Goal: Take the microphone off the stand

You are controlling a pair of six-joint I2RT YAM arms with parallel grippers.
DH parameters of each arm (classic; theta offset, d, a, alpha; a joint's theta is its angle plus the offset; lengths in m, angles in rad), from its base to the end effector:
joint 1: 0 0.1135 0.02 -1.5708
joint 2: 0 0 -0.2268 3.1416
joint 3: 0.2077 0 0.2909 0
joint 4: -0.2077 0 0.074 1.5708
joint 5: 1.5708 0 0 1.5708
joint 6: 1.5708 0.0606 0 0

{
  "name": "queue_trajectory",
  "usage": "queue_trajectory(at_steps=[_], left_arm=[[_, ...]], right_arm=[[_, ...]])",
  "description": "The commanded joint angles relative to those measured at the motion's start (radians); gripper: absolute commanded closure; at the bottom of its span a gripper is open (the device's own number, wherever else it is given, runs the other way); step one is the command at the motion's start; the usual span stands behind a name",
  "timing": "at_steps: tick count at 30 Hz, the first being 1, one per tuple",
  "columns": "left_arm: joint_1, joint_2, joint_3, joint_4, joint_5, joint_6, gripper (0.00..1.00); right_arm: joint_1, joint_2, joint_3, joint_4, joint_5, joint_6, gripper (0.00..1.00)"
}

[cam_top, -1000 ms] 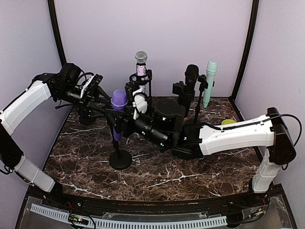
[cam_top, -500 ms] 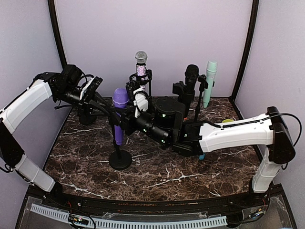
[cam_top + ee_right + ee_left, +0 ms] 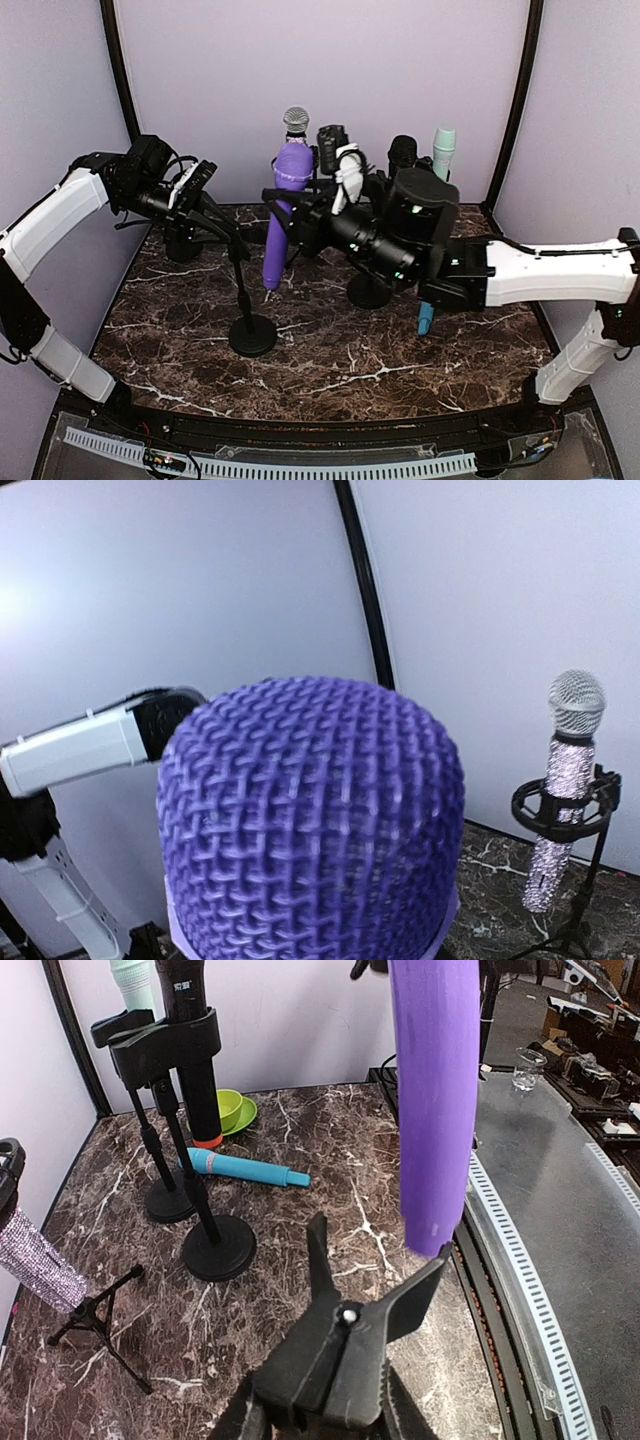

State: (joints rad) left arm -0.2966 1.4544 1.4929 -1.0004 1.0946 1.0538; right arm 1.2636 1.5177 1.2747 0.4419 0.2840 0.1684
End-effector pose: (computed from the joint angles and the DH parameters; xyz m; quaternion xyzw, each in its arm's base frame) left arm 0.3037 -0.1491 0.3262 0.6310 0.5384 -0.3667 0.4214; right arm 0.1457 0.4031 0.3558 -0.2330 0.5924 0.4352 0.6368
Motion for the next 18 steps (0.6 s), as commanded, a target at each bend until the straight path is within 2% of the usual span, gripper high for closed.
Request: queue_trajectory(at_steps=[1, 3, 4, 6, 8, 10, 14, 17, 18], left_arm=[[-0.002, -0.043, -0.024, 0.064, -0.048, -0.010, 1.00], [-0.001, -0.045, -0.028, 0.074, -0.059, -0.020, 0.94], [-0.001, -0.045, -0.030, 0.077, -0.064, -0.025, 0.88], [-0.002, -0.043, -0.029, 0.082, -0.074, -0.036, 0.73], [-0.003, -0.043, -0.029, 0.087, -0.085, -0.050, 0.52], [-0.002, -0.049, -0.033, 0.095, -0.091, -0.071, 0.37], [-0.002, -0.069, -0.052, 0.109, -0.104, -0.107, 0.16], [-0.001, -0.085, -0.070, 0.138, -0.121, -0.158, 0.03], [-0.001, -0.093, -0.080, 0.151, -0.128, -0.182, 0.01]], right_arm=[[0.004, -0.172, -0.082, -0.050, 0.120, 0.108, 0.72], [0.003, -0.223, -0.114, -0.160, 0.198, 0.186, 0.73], [0.002, -0.247, -0.154, -0.221, 0.238, 0.229, 0.74], [-0.006, -0.294, -0.211, -0.350, 0.311, 0.333, 0.76], [-0.019, -0.344, -0.283, -0.448, 0.394, 0.468, 0.79], [-0.032, -0.399, -0.387, -0.516, 0.458, 0.625, 0.81], [-0.105, -0.497, -0.548, -0.628, 0.472, 0.871, 0.82], [-0.176, -0.545, -0.608, -0.702, 0.448, 0.944, 0.83], [-0.204, -0.549, -0.620, -0.716, 0.427, 0.947, 0.83]])
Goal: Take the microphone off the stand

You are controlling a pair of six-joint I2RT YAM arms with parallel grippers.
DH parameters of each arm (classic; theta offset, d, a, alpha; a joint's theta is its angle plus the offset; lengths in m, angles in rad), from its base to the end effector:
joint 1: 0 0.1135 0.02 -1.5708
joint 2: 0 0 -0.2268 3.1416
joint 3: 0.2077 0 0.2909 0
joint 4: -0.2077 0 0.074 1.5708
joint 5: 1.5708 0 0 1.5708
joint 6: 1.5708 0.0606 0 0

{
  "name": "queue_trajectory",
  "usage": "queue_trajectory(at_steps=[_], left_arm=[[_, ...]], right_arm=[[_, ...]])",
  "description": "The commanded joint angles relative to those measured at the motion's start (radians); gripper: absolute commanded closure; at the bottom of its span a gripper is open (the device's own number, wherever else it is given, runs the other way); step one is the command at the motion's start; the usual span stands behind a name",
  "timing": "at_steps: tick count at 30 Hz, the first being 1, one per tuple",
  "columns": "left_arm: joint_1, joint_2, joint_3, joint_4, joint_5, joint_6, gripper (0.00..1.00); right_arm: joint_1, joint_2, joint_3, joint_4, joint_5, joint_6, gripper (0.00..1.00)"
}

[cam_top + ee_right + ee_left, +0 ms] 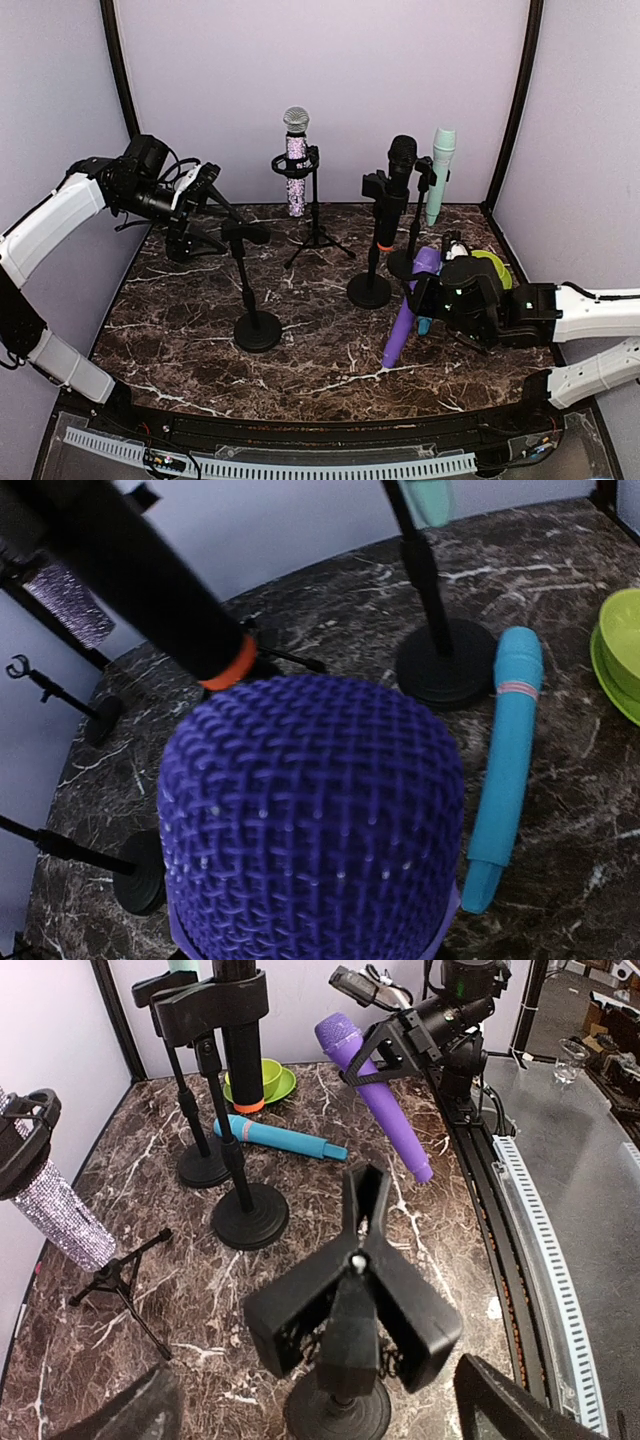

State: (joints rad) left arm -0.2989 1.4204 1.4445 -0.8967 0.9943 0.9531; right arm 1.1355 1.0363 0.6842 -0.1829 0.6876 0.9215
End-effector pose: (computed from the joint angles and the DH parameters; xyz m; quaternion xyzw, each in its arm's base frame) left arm 0.3080 -0.1481 0.3226 0.6161 0.5737 -0.3278 0.4287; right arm 0.1598 0.2524 0.2052 0.0786 0.8312 0.2481 0.4914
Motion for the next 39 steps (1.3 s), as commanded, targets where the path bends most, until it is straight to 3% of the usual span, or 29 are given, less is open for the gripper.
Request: queue_trajectory(at_steps=[1, 10, 15, 21, 28, 34, 39], left_arm=[[0.001, -0.067, -0.042, 0.064, -0.036, -0.104, 0.01], [0.000, -0.146, -0.149, 0.099, -0.122, -0.192, 0.01], [0.002, -0.182, -0.208, 0.130, -0.152, -0.241, 0.01], [0.002, -0.213, -0.267, 0.164, -0.153, -0.288, 0.01], [0.002, -0.239, -0.284, 0.168, -0.177, -0.296, 0.01], [0.003, -0.248, -0.304, 0.170, -0.193, -0.292, 0.01], [0.003, -0.248, -0.310, 0.180, -0.200, -0.301, 0.01]], right_arm=[[-0.109, -0.070, -0.040, -0.103, 0.001, 0.190, 0.83], [-0.467, 0.036, -0.046, -0.137, -0.235, 0.024, 0.83], [-0.606, 0.141, -0.030, -0.118, -0.319, -0.064, 0.83], [-0.691, 0.290, 0.012, -0.083, -0.377, -0.129, 0.79], [-0.740, 0.411, 0.059, -0.043, -0.420, -0.160, 0.58], [-0.746, 0.430, 0.091, -0.019, -0.443, -0.163, 0.41], [-0.746, 0.418, 0.109, -0.023, -0.453, -0.168, 0.37]])
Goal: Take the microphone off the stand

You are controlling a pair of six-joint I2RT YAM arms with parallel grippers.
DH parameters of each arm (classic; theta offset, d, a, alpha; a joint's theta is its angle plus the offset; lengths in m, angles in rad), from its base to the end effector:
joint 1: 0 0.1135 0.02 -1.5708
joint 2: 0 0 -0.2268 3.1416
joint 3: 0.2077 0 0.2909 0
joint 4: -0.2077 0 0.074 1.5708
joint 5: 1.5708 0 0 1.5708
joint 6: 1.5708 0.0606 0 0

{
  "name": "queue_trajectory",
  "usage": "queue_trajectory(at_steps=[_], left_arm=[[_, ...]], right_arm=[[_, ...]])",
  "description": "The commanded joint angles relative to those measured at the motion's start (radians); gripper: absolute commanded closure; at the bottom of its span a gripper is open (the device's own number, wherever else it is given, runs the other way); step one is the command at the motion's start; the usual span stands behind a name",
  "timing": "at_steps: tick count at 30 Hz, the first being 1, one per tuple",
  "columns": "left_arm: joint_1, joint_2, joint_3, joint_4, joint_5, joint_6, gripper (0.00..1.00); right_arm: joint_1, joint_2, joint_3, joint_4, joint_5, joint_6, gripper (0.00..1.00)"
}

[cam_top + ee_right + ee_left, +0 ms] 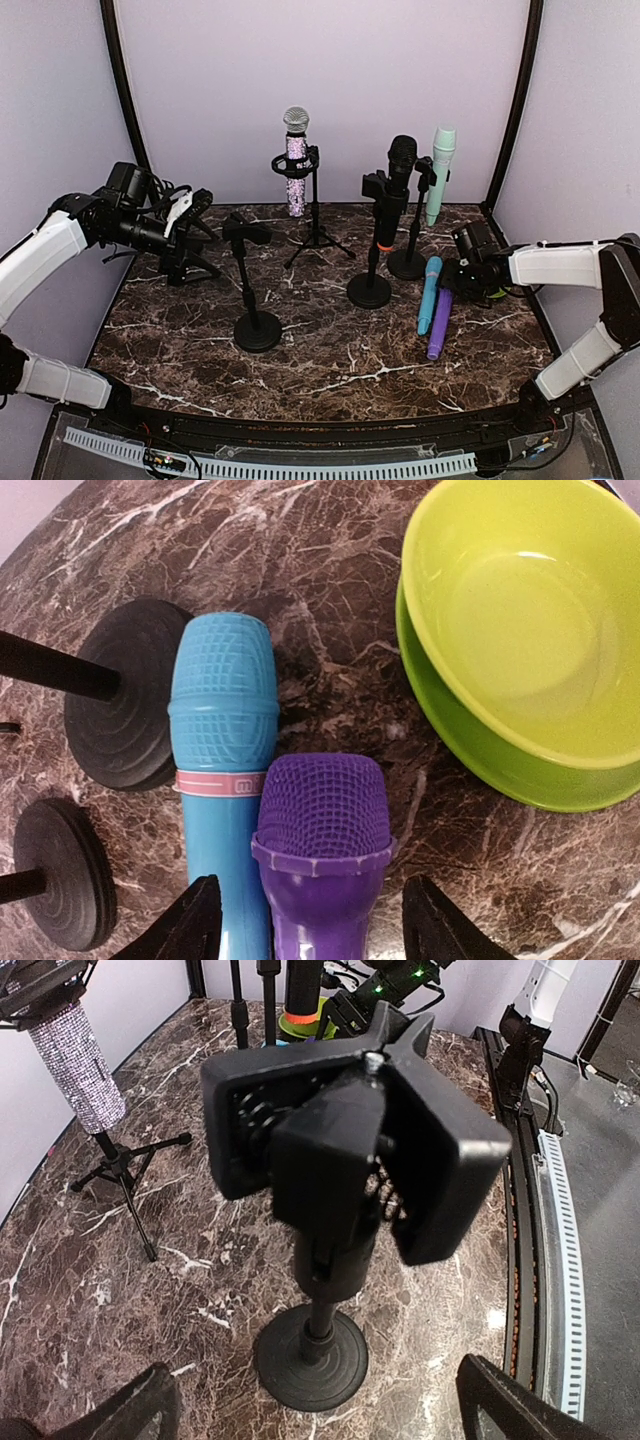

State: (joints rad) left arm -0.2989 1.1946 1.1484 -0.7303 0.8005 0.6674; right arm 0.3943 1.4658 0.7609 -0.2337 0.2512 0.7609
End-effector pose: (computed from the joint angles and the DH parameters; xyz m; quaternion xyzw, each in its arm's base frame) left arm 0.2803 -0.1319 0.2898 0.5280 0.6820 -0.2880 0.4160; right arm 0.3108 0.1130 0.0932 0.2102 0.9201 0.0686 0.3234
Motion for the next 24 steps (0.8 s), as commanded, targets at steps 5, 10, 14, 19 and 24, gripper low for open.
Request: queue_trajectory(at_steps=[5, 10, 14, 19, 24], left_arm=[[0.023, -0.023, -0.022, 0.028, -0.009, -0.040, 0.01], [0.109, -0.007, -0.020, 0.038, 0.053, -0.083, 0.01], [0.180, 0.009, -0.022, 0.044, 0.097, -0.099, 0.01], [0.203, 0.011, -0.032, 0.063, 0.114, -0.132, 0.01], [0.215, 0.001, -0.047, 0.078, 0.112, -0.150, 0.02]], right_arm=[[0.041, -0.121, 0.021, 0.037, -0.003, -0.010, 0.28], [0.258, -0.263, 0.018, 0.073, 0.179, -0.033, 0.21], [0.526, -0.269, -0.002, 0.222, 0.287, -0.156, 0.15], [0.835, -0.069, 0.047, 0.474, 0.352, -0.436, 0.14], [0.942, 0.229, 0.263, 0.562, 0.315, -0.568, 0.15]])
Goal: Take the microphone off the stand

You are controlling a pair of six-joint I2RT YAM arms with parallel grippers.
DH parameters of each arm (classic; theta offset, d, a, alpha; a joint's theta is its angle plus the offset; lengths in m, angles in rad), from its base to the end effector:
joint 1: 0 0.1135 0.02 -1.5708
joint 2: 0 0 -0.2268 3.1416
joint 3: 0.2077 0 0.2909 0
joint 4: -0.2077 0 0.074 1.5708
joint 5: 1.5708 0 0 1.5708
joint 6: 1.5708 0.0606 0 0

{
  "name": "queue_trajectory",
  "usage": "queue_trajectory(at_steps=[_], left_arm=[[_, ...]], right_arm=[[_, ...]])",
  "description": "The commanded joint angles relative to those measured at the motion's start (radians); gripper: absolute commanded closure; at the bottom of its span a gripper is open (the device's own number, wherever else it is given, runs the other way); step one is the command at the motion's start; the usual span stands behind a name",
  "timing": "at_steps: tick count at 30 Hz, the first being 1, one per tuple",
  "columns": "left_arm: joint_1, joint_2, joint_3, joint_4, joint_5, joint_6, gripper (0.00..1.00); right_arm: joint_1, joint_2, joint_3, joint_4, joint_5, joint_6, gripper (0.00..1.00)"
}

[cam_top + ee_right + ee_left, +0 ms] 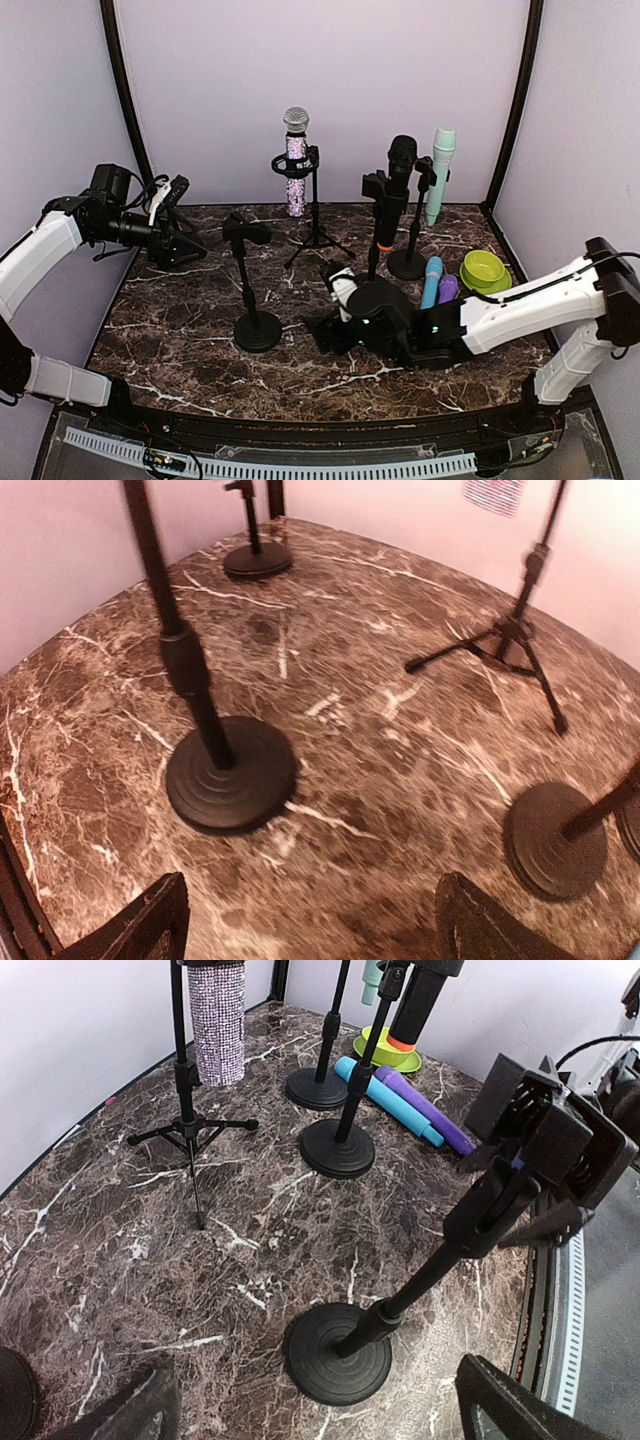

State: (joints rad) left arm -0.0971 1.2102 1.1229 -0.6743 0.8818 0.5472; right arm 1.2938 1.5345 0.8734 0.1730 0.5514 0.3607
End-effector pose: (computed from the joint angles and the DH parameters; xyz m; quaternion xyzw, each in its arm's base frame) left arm 0.3042 -0.0766 0.2830 0.4226 0.7354 -0.3030 0.4346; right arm 0.1356 0.3609 0.1538 -0.2456 0.7996 0.2070 0.5074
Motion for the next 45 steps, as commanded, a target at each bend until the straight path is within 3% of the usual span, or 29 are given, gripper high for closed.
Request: queue_trajectory(at_steps=[1, 13, 19, 32, 34, 40, 45], left_arm=[[0.016, -0.018, -0.024, 0.021, 0.029, -0.031, 0.02], [0.027, -0.042, -0.027, 0.022, 0.029, -0.048, 0.02], [0.029, -0.046, -0.015, 0.018, 0.028, -0.053, 0.03], [0.029, -0.072, -0.016, -0.006, 0.024, -0.042, 0.02], [0.029, -0.076, -0.023, -0.014, 0.025, -0.032, 0.02], [0.029, -0.084, -0.050, -0.019, 0.035, -0.003, 0.03], [0.029, -0.088, -0.100, -0.014, 0.057, 0.025, 0.06]], right_arm=[[0.046, 0.206, 0.187, 0.163, -0.003, -0.177, 0.15], [0.037, 0.524, 0.454, 0.336, -0.072, -0.237, 0.28], [0.024, 0.591, 0.503, 0.376, -0.019, -0.235, 0.43], [0.002, 0.678, 0.562, 0.484, 0.057, -0.267, 0.55], [0.000, 0.688, 0.569, 0.496, 0.058, -0.268, 0.61], [-0.001, 0.687, 0.565, 0.497, 0.065, -0.259, 0.97], [-0.002, 0.652, 0.552, 0.493, 0.070, -0.265, 1.00]])
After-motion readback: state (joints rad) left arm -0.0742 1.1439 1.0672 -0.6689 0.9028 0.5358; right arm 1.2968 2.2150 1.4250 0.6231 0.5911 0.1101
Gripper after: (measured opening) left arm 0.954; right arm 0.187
